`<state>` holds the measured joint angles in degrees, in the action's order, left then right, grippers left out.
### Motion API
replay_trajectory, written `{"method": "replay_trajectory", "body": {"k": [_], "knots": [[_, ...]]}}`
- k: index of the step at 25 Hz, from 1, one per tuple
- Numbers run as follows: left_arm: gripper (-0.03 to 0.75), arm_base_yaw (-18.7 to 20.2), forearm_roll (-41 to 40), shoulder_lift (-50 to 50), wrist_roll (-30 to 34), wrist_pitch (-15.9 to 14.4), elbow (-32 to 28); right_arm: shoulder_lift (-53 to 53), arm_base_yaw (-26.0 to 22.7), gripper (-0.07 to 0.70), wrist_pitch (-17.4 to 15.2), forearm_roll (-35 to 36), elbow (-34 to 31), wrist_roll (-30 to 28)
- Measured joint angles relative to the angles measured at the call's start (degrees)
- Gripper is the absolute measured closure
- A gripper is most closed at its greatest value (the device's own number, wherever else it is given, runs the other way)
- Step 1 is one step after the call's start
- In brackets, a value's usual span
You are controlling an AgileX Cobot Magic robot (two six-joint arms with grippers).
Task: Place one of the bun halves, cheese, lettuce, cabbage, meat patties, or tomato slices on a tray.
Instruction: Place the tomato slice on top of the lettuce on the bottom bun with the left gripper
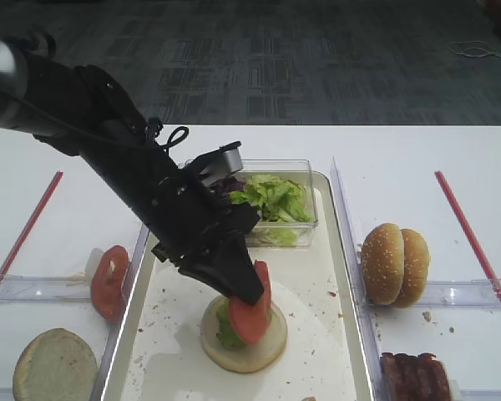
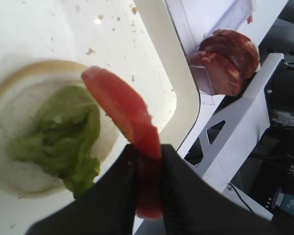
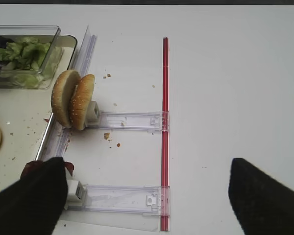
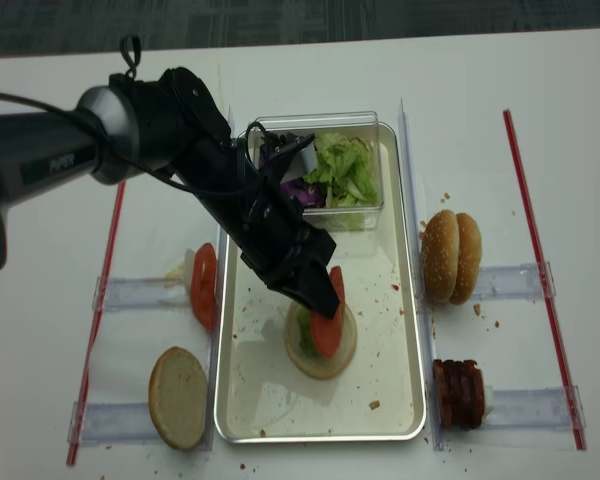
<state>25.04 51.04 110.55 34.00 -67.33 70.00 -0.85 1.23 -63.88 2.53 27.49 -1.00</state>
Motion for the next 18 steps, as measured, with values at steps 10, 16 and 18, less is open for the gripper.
{"method": "replay_trajectory", "body": {"k": [10, 16, 18], "knots": [[0.596, -0.47, -0.27, 0.93, 1.95, 2.89, -3.61, 0.0, 0.0, -0.058, 0.0, 0.0, 0.0, 0.0], [0.596, -0.47, 0.61, 1.28, 4.06, 4.26, -5.29, 0.0, 0.0, -0.058, 0.0, 0.0, 0.0, 0.0], [0.596, -0.47, 0.76, 1.28, 4.17, 4.52, -5.29, 0.0, 0.0, -0.058, 0.0, 0.0, 0.0, 0.0]]}}
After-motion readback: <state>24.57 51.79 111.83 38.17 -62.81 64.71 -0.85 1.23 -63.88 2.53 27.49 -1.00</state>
